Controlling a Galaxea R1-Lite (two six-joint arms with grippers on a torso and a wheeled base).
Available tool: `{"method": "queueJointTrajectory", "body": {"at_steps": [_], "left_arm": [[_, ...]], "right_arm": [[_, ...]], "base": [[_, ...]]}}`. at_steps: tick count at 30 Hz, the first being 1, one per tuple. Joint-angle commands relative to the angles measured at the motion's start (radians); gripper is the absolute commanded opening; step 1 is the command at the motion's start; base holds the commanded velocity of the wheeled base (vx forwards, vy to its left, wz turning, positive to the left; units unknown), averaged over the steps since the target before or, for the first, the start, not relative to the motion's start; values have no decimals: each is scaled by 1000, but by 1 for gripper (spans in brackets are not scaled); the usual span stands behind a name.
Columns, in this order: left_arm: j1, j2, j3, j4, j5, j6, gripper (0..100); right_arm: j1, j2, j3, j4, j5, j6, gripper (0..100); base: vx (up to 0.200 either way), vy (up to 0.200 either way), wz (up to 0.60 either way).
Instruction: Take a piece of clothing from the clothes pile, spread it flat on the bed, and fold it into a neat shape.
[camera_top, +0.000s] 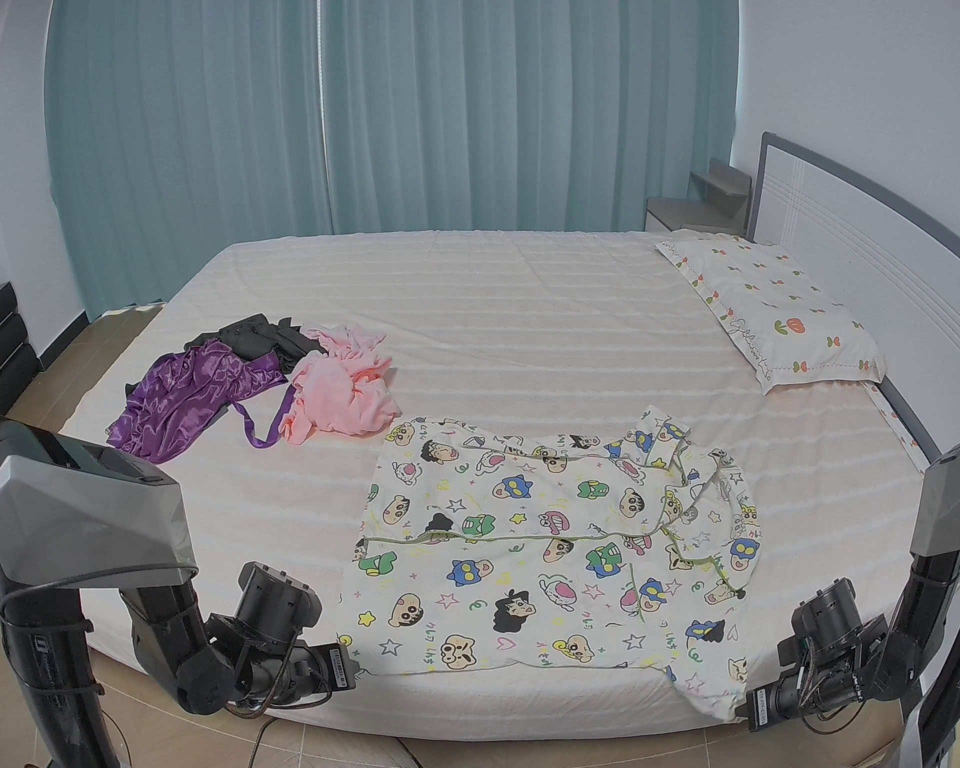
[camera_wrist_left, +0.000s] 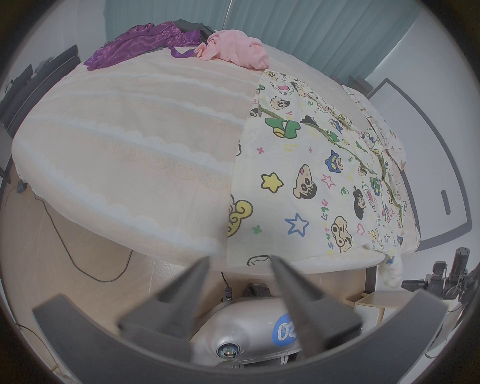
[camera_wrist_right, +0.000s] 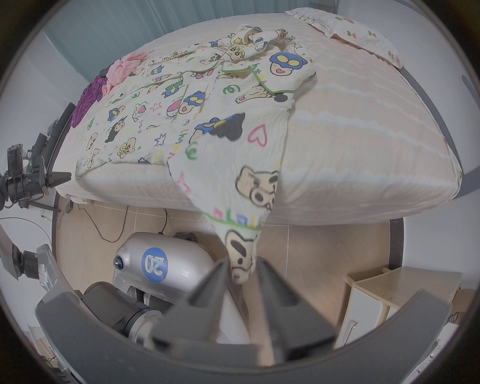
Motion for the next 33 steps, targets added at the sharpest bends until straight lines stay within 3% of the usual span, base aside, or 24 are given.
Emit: {"method": "queueJointTrajectory", "body": {"at_steps": [1,6,11,13,16,25,33], "left_arm": [[13,-31,-1,-5,0,-3,100],[45,-140,-1,-4,-16,-5,100],[85,-277,-2,-5,-135,-23,100],[88,-318,-22,-8,-163,-131,100],[96,-326,-47,-11,-169,-212,100],[108,-310,-48,-14,-200,-214,100],[107,-290,-57,-22,-193,-229,100]], "right_arm": [[-1,-46,17,13,-3,0,100],[-4,-154,17,14,-4,2,100],[-4,-241,17,5,2,14,100],[-4,-247,17,5,3,23,100],[-4,-239,17,2,3,23,100],[-17,-249,17,-3,6,25,100],[-17,-249,17,-3,8,25,100]], "base": [[0,0,0],[0,0,0],[0,0,0],[0,0,0],[200,0,0],[200,0,0],[0,0,0]]}}
